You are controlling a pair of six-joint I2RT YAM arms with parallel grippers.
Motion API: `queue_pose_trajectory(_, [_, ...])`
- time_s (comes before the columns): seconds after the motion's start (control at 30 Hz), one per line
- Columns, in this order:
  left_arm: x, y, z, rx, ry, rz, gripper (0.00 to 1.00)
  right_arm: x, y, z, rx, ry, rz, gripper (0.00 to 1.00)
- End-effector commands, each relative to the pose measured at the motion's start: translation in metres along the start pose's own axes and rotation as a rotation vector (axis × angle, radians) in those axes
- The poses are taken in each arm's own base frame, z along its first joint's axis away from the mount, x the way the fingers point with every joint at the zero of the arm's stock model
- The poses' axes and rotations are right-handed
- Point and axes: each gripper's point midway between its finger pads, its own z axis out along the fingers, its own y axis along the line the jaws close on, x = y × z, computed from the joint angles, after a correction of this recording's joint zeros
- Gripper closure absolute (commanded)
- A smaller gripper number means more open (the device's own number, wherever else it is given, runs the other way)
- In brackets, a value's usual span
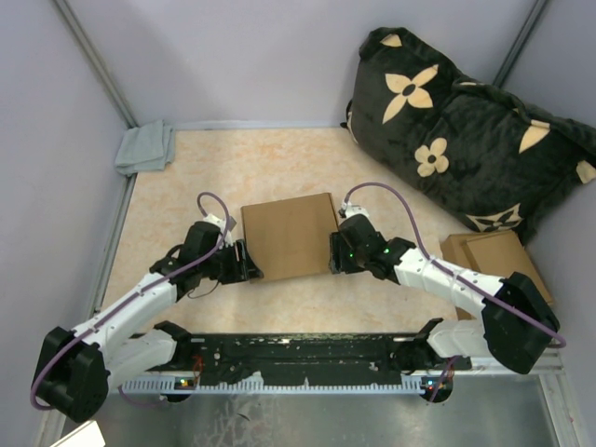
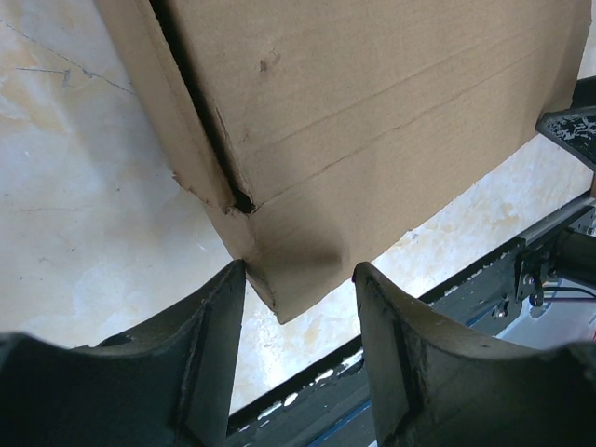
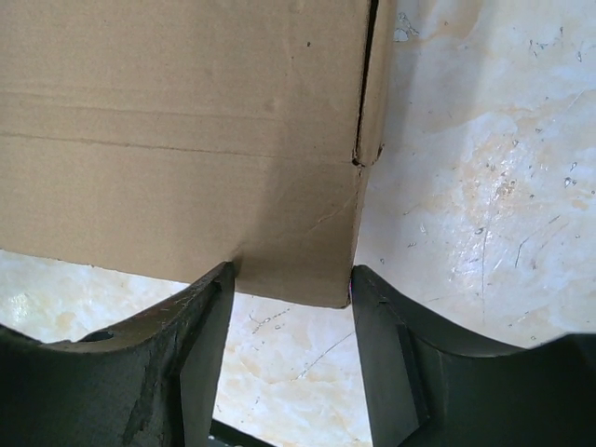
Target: Fold the paper box
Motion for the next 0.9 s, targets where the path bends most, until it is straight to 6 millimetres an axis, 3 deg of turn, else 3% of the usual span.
queue_pose_trajectory(0.0, [-0.009, -0.01, -0.001, 0.025, -0.021, 0.024, 0.44, -0.012, 0.007, 0.0, -0.021, -0.056, -0.021, 0.47])
queue_pose_trajectory(0.47, [-0.004, 0.008, 0.009, -0.035, -0.018, 0.016, 0.45, 0.002, -0.006, 0.022, 0.027, -0.039, -0.021, 0.55])
queue_pose_trajectory(0.87, [-0.016, 0.024, 0.029, -0.102, -0.065, 0.007, 0.48, -0.001, -0.016, 0.045, 0.107, -0.055, -0.016, 0.56])
